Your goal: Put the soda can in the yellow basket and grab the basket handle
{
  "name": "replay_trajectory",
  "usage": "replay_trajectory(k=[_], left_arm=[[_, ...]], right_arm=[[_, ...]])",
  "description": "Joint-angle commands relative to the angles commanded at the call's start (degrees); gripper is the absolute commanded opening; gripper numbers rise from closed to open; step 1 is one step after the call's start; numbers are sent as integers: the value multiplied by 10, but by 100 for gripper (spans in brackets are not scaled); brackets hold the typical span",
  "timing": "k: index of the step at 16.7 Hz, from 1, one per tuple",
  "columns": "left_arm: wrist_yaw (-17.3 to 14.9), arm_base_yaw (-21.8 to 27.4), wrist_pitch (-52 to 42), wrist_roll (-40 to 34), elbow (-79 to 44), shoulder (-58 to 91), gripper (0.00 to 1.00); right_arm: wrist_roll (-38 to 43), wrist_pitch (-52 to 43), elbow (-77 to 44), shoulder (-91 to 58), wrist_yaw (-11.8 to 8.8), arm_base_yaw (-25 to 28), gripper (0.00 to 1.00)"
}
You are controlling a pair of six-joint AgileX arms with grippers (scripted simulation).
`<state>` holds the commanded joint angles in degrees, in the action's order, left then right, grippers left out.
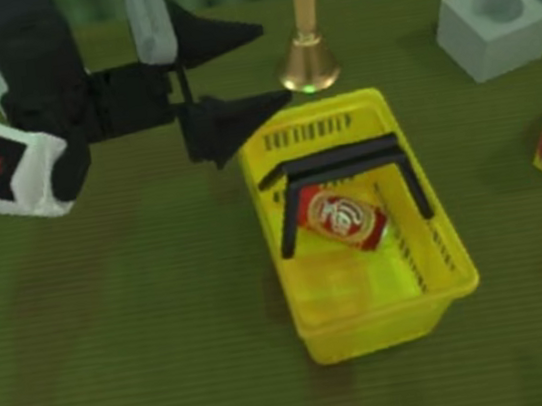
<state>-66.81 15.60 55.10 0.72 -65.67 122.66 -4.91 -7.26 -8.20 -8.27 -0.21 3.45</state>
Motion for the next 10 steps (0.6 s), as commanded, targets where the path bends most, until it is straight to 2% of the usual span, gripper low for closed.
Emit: replay_trajectory(k=[4,10], left_arm=[[94,-30,-76,-24,74,-154,100],[282,-84,-246,-54,256,-489,100]], right_arm=[[-83,-122,-161,-163,0,54,100],[-242,-357,-504,-514,2,159,100]])
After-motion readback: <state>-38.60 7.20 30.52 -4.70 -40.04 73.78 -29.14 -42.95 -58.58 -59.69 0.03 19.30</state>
